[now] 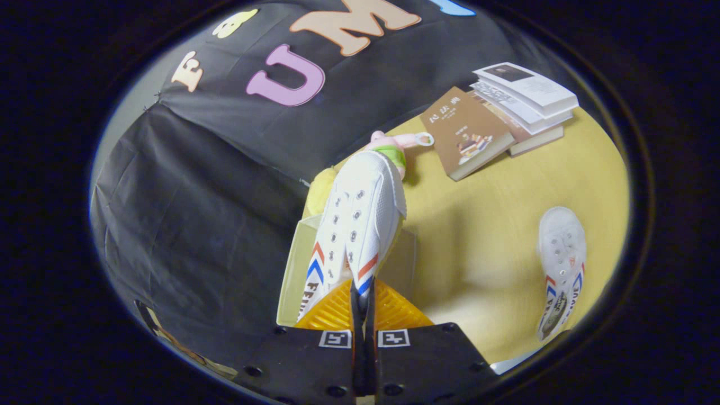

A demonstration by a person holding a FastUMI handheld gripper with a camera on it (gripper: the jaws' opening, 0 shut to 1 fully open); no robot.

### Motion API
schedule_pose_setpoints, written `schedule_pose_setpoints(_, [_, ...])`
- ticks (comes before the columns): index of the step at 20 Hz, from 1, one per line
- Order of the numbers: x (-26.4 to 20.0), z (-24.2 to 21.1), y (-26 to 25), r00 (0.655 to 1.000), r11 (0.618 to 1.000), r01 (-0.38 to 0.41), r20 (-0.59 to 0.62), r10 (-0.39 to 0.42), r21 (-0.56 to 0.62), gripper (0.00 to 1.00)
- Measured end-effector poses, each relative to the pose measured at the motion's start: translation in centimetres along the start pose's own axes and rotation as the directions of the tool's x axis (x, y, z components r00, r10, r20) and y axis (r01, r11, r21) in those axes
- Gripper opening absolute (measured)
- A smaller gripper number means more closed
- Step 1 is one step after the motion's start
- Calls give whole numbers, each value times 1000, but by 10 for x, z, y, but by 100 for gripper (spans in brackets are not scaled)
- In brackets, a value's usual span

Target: Open the storage box then place both shoes into the box .Put the left shoe in first, then the right shoe, with the right side of both shoes facing outward in a uniform manner.

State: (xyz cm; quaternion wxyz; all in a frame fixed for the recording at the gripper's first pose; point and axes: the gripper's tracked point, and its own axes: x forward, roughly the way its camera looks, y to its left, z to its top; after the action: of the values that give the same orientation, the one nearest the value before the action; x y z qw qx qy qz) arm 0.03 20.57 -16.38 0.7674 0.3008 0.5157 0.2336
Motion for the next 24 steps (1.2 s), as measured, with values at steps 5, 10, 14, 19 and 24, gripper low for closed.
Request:
schedule_pose_setpoints(5, [38,-24,38,998,999,-26,-54,25,-21,3])
schedule_pose_setpoints(10, [81,-53,52,993,999,0,-115,-5,-45,3])
schedule_pose_setpoints(14, [108,-64,52,990,997,44,-130,-52,-60,3])
schedule_pose_setpoints(19, [111,-67,51,990,991,74,-110,-86,-108,3])
schedule_pose_setpoints(24, [104,-85,56,988,988,68,-125,-86,-136,3])
